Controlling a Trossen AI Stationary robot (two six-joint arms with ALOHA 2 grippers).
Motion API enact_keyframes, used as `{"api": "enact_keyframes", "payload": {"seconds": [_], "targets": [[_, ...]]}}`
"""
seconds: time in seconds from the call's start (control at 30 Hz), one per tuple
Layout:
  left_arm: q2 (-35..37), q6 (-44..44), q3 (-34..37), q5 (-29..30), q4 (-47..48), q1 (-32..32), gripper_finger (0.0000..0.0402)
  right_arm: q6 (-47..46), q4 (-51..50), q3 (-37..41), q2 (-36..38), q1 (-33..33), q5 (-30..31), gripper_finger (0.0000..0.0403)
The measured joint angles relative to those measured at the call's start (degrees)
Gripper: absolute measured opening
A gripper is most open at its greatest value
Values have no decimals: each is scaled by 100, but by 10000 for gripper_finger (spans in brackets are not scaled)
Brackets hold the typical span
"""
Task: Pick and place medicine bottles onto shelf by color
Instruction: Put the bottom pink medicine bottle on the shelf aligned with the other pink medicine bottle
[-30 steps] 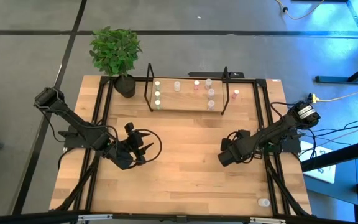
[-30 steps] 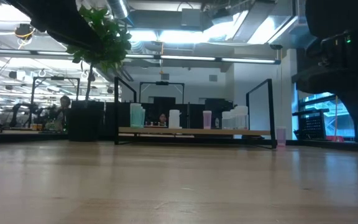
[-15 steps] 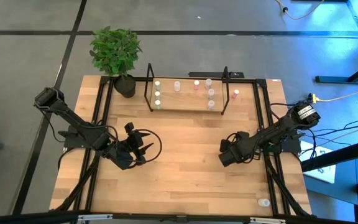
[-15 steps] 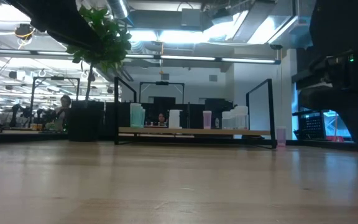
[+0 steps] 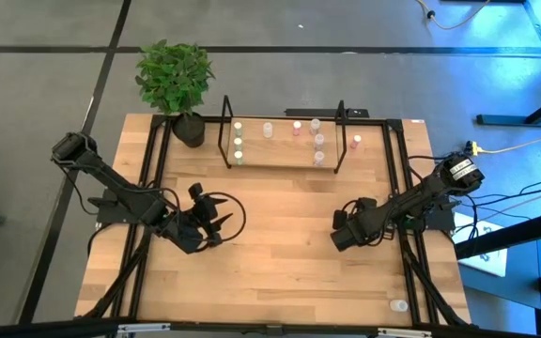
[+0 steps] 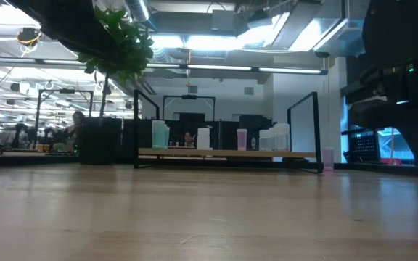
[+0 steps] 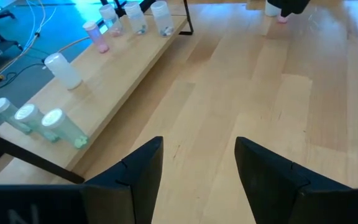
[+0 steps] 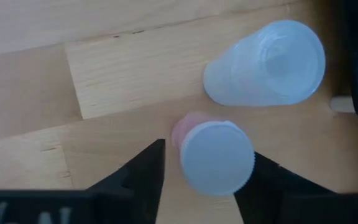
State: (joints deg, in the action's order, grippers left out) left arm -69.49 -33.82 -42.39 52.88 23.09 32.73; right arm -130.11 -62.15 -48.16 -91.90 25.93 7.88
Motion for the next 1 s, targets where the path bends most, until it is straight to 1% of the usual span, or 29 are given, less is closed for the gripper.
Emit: {"api": "enact_keyframes", "payload": {"seconds": [0.17,0.27,0.37,0.53,0.63,0.8,0.87,1.0], "targets": [[0,0,0,-7,0,2,194,79,2,0,0,0,2,116],[0,0,0,-7,0,2,194,451,27,0,0,0,87,94],[0,0,0,-8,2,2,194,746,157,0,0,0,297,82],[0,0,0,-9,2,2,194,1208,582,-4,0,0,322,70],[0,0,0,-9,2,2,194,1472,791,-4,0,0,323,49],[0,-2,0,-8,2,2,194,1650,953,-4,0,0,420,7],[0,-2,0,-9,2,2,194,1806,1103,-4,0,0,504,5],[0,-2,0,-9,2,2,194,1987,1190,-45,0,25,488,14]]}}
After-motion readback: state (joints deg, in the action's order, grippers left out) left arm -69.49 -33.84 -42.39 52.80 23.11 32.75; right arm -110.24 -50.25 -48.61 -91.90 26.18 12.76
